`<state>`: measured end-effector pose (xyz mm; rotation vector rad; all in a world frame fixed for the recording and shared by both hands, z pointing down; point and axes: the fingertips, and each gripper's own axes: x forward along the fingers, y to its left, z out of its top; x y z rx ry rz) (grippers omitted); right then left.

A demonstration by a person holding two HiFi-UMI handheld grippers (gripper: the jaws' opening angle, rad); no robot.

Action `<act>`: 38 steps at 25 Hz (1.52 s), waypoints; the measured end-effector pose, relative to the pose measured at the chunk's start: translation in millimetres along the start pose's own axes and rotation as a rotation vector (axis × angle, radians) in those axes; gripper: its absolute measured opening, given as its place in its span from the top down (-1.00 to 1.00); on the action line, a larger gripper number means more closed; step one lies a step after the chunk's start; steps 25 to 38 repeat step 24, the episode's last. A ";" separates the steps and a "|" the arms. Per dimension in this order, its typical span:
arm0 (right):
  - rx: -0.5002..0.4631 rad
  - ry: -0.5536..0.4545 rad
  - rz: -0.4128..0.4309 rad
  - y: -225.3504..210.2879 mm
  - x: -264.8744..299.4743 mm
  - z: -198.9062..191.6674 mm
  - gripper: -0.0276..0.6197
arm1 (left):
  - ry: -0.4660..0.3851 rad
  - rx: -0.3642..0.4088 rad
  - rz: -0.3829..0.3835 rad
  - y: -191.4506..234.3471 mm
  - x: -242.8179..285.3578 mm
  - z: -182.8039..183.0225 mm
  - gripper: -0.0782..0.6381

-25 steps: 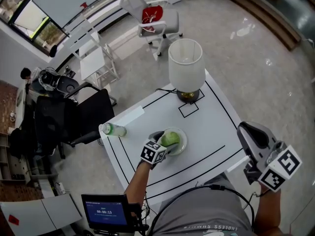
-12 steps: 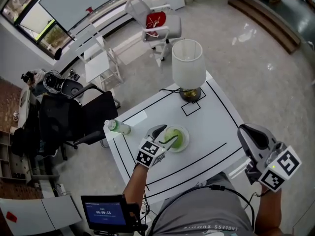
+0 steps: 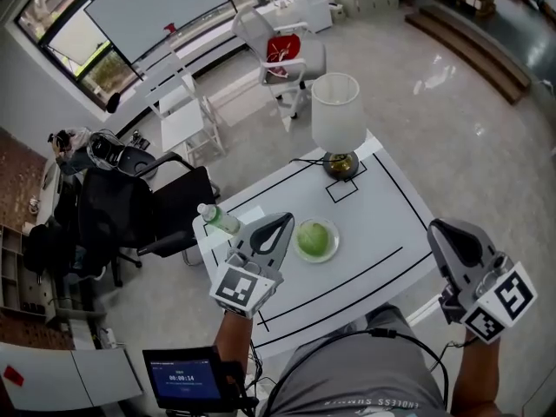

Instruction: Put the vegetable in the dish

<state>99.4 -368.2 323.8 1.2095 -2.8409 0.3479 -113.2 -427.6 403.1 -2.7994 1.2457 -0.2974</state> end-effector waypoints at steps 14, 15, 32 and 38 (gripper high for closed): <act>-0.119 -0.086 0.048 56.9 -91.4 35.1 0.90 | -0.167 0.033 0.170 -30.0 -118.3 95.3 0.76; -0.125 -0.092 0.057 56.5 -101.3 36.2 0.90 | -0.173 0.042 0.190 -38.3 -124.5 99.5 0.76; -0.179 -0.098 0.135 59.1 -201.8 51.3 0.90 | -0.196 0.018 0.338 -127.1 -165.3 127.7 0.76; -0.179 -0.098 0.135 59.1 -201.8 51.3 0.90 | -0.196 0.018 0.338 -127.1 -165.3 127.7 0.76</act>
